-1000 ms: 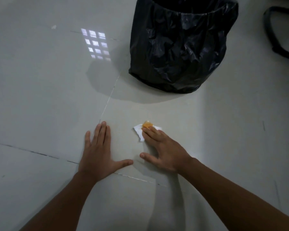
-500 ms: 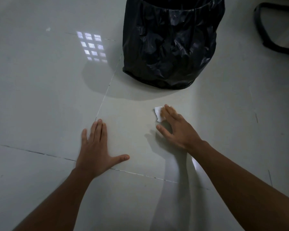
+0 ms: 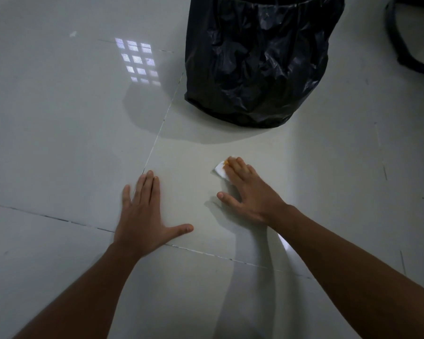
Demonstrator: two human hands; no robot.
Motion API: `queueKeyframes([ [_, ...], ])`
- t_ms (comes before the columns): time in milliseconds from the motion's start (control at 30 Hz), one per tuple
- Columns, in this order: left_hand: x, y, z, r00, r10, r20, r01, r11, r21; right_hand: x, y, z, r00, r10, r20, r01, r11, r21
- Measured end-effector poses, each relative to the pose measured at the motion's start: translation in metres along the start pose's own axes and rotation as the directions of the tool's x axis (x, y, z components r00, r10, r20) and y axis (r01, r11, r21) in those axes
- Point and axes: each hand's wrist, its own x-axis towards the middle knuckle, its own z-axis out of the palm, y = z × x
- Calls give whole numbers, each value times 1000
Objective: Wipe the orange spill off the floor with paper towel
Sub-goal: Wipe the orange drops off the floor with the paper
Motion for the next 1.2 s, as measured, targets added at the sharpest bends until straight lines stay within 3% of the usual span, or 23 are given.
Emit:
queueKeyframes([
  [133, 0, -1, 1, 1000, 7, -1, -7, 1000, -4, -31, -11, 14, 974, -215, 74, 219, 974, -52],
  [300, -1, 1, 0, 1000, -3, 2, 3, 1000, -13, -74, 9, 15, 963, -259, 76, 267, 956, -123],
  [500, -2, 3, -2, 1000, -9, 29, 9, 1000, -3, -99, 55, -7, 997, 56, -60, -68, 970, -232],
  [600, -2, 4, -2, 999, -16, 35, 17, 1000, -6, -73, 59, -16, 977, 201, -66, -208, 967, -146],
  [667, -1, 4, -2, 998, -18, 52, 19, 1000, -20, -51, 51, -20, 976, 215, -42, -218, 971, -97],
  [900, 2, 3, -3, 997, -24, 80, 26, 999, -19, -38, -15, 12, 996, -83, 18, 84, 992, -91],
  [1033, 1, 3, -2, 996, -29, 79, 32, 999, -27, -64, -5, 18, 969, -234, 78, 241, 966, -94],
  [1200, 0, 4, -2, 997, -29, 73, 32, 999, -36, -69, 15, 1, 960, -261, 103, 278, 935, -220],
])
